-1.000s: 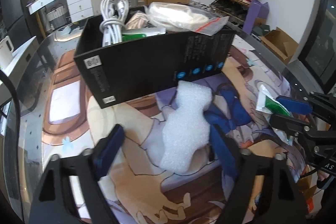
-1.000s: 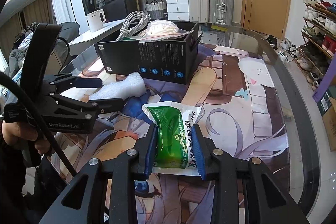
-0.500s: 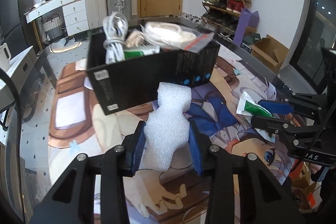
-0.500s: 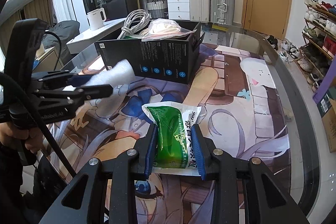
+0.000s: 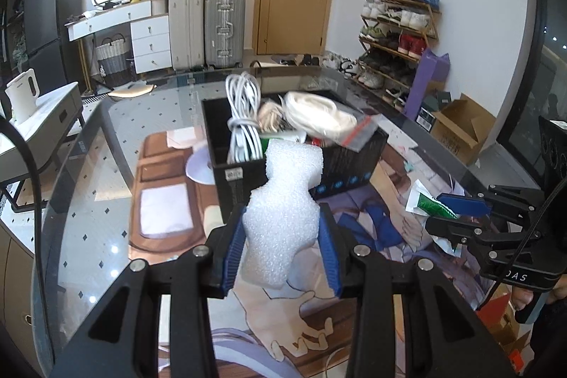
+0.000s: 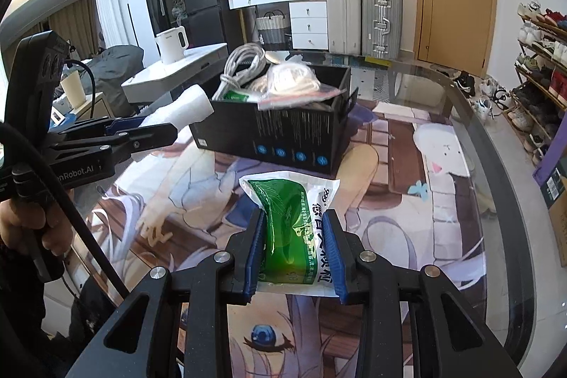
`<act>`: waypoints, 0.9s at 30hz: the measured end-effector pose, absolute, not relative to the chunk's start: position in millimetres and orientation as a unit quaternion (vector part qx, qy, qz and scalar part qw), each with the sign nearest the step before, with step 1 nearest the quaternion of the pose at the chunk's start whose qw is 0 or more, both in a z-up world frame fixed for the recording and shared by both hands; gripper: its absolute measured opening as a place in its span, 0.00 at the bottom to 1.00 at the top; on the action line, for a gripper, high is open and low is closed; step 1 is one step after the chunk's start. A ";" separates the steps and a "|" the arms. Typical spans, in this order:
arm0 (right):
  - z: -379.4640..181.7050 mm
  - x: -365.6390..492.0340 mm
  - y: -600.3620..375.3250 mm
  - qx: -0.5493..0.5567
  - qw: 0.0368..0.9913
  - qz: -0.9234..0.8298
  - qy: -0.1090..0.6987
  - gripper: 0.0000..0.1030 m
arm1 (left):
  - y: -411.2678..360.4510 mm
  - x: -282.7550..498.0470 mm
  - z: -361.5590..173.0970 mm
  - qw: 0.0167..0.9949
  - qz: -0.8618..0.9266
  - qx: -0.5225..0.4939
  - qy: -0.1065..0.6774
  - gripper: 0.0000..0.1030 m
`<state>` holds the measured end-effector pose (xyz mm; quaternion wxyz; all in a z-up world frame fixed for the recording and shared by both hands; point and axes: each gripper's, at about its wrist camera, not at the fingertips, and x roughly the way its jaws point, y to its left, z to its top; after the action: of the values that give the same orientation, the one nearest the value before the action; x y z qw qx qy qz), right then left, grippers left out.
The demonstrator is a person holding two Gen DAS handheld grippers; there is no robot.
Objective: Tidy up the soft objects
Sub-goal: 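Carry the foam piece and green sachet over the black box with both tools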
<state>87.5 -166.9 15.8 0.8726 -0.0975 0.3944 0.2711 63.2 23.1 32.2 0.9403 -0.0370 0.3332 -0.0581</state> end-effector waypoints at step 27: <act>63.3 144.6 -128.6 -0.093 0.890 0.291 0.340 0.32 | 42.8 113.8 63.1 0.950 -0.057 -0.070 0.298 0.37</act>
<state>144.6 -128.6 63.3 0.8897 -0.0931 0.3395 0.2906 113.8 42.8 63.1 0.9503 -0.0702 0.2978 -0.0569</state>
